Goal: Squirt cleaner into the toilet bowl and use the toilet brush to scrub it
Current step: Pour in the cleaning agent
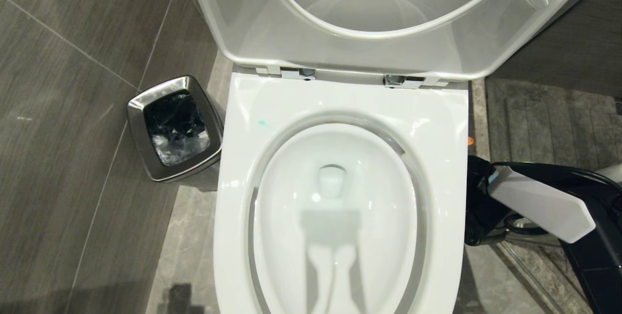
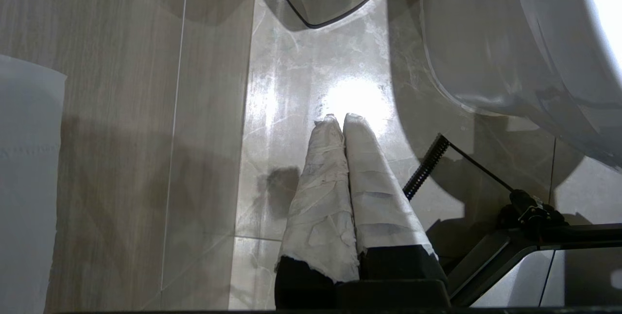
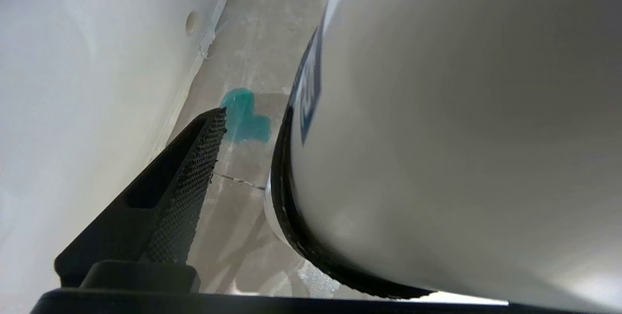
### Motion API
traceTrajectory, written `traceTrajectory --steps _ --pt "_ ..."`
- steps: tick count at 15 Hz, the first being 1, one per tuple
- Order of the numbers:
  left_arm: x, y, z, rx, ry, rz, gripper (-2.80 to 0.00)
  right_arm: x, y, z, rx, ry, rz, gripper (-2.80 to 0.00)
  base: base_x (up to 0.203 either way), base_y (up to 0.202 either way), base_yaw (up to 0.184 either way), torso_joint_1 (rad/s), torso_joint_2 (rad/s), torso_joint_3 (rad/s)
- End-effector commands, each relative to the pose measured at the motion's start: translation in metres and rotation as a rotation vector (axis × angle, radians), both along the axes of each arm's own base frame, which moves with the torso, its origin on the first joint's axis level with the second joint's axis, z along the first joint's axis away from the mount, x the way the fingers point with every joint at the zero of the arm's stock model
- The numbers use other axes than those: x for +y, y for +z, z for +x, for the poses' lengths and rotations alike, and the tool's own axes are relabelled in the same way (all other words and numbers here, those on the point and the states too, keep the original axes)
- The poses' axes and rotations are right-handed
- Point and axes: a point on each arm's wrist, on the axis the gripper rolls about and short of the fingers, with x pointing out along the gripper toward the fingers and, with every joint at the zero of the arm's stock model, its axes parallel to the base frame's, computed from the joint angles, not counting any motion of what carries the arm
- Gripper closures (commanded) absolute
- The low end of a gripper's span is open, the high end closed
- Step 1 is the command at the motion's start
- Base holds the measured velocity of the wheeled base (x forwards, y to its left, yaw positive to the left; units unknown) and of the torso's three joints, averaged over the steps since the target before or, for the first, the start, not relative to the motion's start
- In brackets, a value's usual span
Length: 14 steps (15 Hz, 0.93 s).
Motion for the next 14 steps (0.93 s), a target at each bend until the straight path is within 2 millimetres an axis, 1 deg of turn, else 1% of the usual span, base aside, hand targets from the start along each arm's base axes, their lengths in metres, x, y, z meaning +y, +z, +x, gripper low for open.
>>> traceTrajectory --steps 1,6,7,11,14 --pt "0.0000 0.0000 -0.0001 0.000 0.000 0.000 0.00 0.0009 -0.0012 0.0016 -0.011 0.001 0.000 -2.80 0.000 0.000 0.000 0.000 0.00 0.000" --pt "0.0000 0.0000 -0.0001 0.000 0.000 0.000 0.00 0.0009 -0.0041 0.0017 -0.005 -0.001 -0.005 -2.80 0.000 0.000 0.000 0.000 0.00 0.000" --pt "0.0000 0.0000 -0.0001 0.000 0.000 0.000 0.00 0.0009 -0.0049 0.0016 -0.002 -0.002 -0.005 0.00 0.000 0.000 0.000 0.000 0.00 0.000" --pt "0.0000 0.0000 -0.0001 0.000 0.000 0.000 0.00 0.0008 -0.0057 0.0022 -0.003 -0.010 -0.004 0.00 0.000 0.000 0.000 0.000 0.00 0.000" --pt "0.0000 0.0000 -0.0001 0.000 0.000 0.000 0.00 0.0011 0.0010 0.0062 -0.033 -0.014 -0.001 0.00 0.000 0.000 0.000 0.000 0.00 0.000"
